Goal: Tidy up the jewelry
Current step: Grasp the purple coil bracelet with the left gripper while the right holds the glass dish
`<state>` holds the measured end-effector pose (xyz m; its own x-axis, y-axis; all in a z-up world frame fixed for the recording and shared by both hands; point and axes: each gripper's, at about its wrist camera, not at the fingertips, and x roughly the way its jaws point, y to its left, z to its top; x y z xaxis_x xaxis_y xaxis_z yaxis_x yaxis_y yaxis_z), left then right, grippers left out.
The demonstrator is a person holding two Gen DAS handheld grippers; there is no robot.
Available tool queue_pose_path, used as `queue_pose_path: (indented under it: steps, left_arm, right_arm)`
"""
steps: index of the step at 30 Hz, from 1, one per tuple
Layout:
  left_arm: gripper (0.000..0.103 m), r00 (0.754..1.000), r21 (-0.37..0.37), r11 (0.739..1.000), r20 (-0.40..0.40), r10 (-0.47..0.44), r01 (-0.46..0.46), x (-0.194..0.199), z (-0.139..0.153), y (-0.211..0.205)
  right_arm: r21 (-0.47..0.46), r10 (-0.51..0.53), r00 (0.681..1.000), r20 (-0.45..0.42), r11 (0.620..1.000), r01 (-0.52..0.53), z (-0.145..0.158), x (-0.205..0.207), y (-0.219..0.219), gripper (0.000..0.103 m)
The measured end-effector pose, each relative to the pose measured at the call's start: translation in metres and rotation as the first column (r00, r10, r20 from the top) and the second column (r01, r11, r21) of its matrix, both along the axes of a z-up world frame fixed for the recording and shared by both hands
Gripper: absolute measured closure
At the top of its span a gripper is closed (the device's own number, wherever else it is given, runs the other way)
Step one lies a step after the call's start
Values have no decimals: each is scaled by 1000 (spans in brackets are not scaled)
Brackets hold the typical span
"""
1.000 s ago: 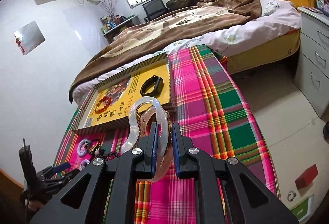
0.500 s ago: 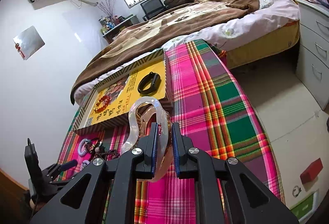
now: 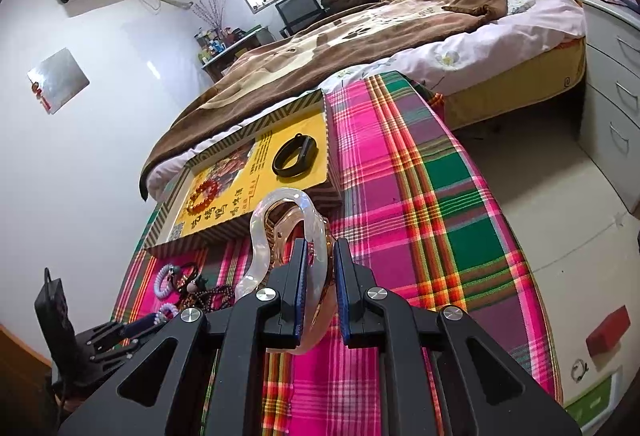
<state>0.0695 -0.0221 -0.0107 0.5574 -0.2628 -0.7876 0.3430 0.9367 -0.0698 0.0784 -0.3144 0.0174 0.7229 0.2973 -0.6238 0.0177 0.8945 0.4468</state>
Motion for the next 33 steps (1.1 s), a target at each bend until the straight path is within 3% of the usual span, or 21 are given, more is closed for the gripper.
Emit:
queue_pose_path:
  steps: [4,7,12,22,26,29,33]
  left_arm:
    - [80,1000,-22,1000,27,4,-4,-4,10,4]
    - [80,1000,4,1000,20,10,-10,-3,7,4]
    - [80,1000,-17,1000,16,17,-17,-3,5,5]
    - [80,997,-59,996,-22,-68,66,-8,4,5]
    - [80,998,-17,999,38,-42,43,-7,12,1]
    - [69,1000,-7,1000,25,5,-5,7,9,7]
    - [69,1000,10,1000,-14,-25,25,18,4,4]
  right_arm:
    - [1,-1,1000,2,1000,1,0,-1,0,89]
    - [4,1,1000,2,1000,-1,-1,-2,0,89]
    - [4,3,1000,-2,1000,-3,-2,-2,1,89]
    - [10,7,1000,-9,1000,-7,-6,0,2,89]
    - [11,6,1000,-10,1000,-6,-6,0,1,89]
    - [12,8,1000,-10,1000,-8,-7,0,1,89]
    - [14,10,1000,-12,1000,-10,-8,0,0,89]
